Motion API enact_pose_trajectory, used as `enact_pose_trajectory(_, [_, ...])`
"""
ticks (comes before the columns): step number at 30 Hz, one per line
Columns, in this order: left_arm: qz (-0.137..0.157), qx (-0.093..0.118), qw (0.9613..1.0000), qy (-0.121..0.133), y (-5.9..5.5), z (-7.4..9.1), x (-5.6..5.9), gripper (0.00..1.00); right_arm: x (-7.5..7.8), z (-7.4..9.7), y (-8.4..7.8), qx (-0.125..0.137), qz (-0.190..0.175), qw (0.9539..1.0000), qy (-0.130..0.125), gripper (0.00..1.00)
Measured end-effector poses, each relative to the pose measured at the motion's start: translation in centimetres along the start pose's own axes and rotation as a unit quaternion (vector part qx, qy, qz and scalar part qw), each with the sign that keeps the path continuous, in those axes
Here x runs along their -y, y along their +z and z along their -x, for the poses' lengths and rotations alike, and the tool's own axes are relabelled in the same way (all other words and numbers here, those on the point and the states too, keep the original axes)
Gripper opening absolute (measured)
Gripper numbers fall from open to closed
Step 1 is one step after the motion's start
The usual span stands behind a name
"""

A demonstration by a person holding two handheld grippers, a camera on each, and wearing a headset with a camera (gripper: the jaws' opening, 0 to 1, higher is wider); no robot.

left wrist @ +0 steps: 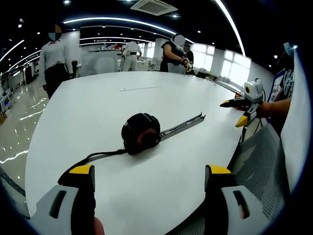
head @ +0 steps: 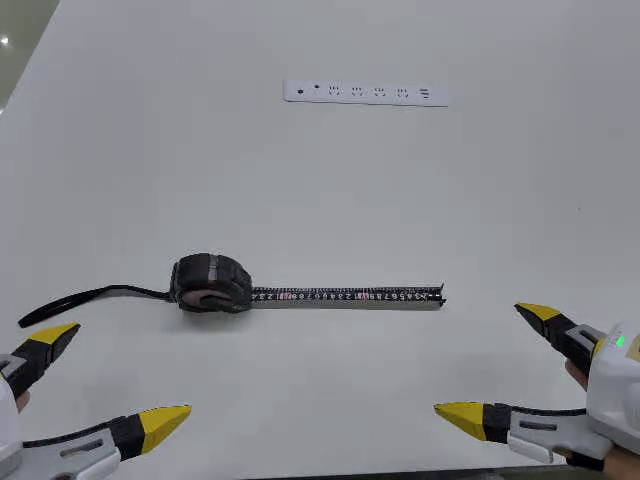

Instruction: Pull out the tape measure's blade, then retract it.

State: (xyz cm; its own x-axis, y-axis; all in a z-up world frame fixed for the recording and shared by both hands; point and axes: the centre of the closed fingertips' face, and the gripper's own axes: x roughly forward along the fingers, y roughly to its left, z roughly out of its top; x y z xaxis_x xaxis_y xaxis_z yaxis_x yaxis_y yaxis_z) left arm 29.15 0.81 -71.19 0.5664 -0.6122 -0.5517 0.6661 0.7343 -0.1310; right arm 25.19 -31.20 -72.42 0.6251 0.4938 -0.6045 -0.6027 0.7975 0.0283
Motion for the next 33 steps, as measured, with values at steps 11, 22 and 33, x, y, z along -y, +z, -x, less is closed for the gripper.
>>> enact_pose_trajectory(11, [0.005,-0.002,1.0000,0.002,0.8,-1.9,0.9,0.90,0.0,-0.3,0.2,0.004,-0.003,1.0000,0.004,0.99])
enact_pose_trajectory(22, [0.014,-0.009,0.9999,0.000,1.3,-4.2,1.1,0.90,0.1,-0.6,0.0,0.002,-0.002,1.0000,0.006,0.98])
enact_pose_trajectory(33, [0.042,0.002,0.9991,-0.006,2.4,-7.1,1.1,0.88,0.1,-0.8,0.1,0.003,-0.006,0.9999,0.010,0.98])
